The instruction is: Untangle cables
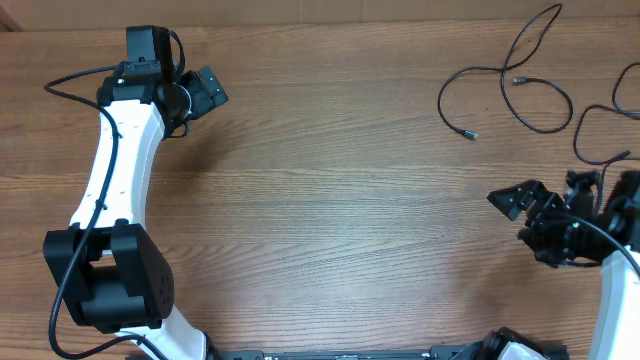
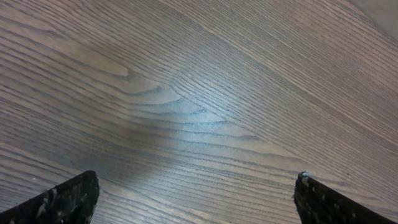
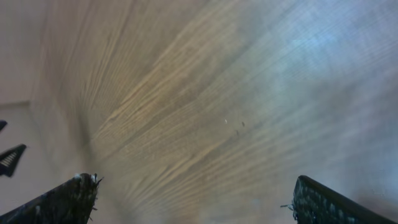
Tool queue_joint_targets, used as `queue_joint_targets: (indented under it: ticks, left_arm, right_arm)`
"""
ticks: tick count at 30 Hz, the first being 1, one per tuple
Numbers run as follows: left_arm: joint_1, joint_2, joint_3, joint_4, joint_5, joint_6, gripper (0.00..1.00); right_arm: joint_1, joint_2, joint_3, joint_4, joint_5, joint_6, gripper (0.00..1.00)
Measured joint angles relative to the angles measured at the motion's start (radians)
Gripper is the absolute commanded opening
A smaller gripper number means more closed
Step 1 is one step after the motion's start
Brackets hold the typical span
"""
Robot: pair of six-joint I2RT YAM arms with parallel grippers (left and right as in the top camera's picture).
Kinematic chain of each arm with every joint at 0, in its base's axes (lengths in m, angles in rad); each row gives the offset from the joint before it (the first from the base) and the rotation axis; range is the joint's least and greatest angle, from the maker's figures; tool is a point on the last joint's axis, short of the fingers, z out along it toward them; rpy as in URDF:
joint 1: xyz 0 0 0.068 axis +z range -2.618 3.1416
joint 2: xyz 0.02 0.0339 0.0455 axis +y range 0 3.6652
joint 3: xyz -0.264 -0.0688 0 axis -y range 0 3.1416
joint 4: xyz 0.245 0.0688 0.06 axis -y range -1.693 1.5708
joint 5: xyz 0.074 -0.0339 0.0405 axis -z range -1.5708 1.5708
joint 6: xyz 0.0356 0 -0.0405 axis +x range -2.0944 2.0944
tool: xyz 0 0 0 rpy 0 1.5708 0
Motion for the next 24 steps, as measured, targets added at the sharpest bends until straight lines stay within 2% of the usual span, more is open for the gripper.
queue_joint_targets:
  ticks: [9,24]
  left_arm:
    - [0.0,0.0,0.0,0.0,0.0,0.0,1.0]
    - [0.0,0.0,0.0,0.0,0.0,0.0,1.0]
  right_arm:
    - [0.187,-0.043,-0.018,0.256,0.041,-0.004,1.0]
    - [0.498,-0.293,-0.169,0.484,0.191,-0.003,1.0]
